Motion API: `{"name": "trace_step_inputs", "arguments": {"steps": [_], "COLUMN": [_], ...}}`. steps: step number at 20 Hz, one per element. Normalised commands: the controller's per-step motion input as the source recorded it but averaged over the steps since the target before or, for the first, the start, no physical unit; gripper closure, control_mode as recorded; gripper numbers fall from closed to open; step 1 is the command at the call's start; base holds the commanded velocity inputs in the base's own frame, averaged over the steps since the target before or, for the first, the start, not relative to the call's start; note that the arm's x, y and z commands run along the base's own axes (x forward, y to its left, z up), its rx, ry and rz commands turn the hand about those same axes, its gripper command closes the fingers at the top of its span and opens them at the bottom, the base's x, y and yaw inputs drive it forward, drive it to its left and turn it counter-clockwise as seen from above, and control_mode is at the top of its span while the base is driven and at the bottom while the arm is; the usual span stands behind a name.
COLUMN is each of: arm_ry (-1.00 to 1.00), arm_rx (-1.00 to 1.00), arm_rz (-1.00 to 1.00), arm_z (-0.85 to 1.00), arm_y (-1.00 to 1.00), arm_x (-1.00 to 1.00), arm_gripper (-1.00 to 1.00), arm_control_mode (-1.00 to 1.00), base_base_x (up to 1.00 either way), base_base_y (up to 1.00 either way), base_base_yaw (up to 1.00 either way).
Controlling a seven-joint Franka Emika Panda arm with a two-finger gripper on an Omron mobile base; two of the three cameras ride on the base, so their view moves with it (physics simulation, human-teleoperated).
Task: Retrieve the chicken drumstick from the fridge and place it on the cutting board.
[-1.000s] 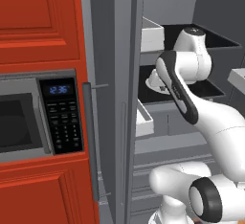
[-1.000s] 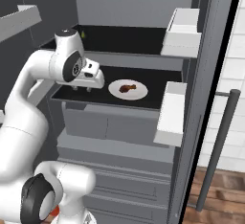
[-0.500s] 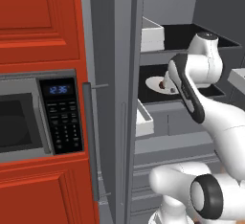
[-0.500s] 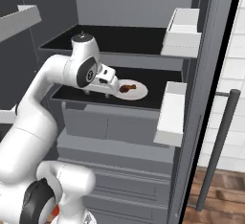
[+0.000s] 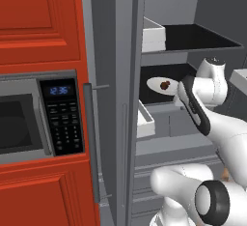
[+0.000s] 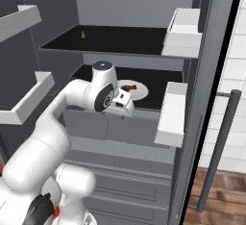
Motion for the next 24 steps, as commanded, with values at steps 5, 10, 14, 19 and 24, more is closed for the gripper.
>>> {"name": "trace_step_inputs", "arguments": {"steps": [5, 10, 14, 19, 24], "arm_ry": [-0.09, -0.07, -0.04, -0.02, 0.00], "arm_rx": [0.00, 0.01, 0.01, 0.01, 0.00], "arm_rz": [0.00, 0.00, 0.00, 0.00, 0.00], "arm_z": [-0.54, 0.05, 0.42, 0.74, 0.72], "arm_y": [-0.23, -0.03, 0.00, 0.00, 0.00], "arm_x": [0.05, 0.01, 0.08, 0.24, 0.37], "arm_gripper": [-1.00, -1.00, -1.00, -1.00, -1.00], "arm_control_mode": [-1.00, -1.00, -1.00, -1.00, -1.00], "base_base_x": [0.00, 0.00, 0.00, 0.00, 0.00], "base_base_y": [0.00, 0.00, 0.00, 0.00, 0.00], "base_base_yaw": [0.00, 0.00, 0.00, 0.00, 0.00]}}
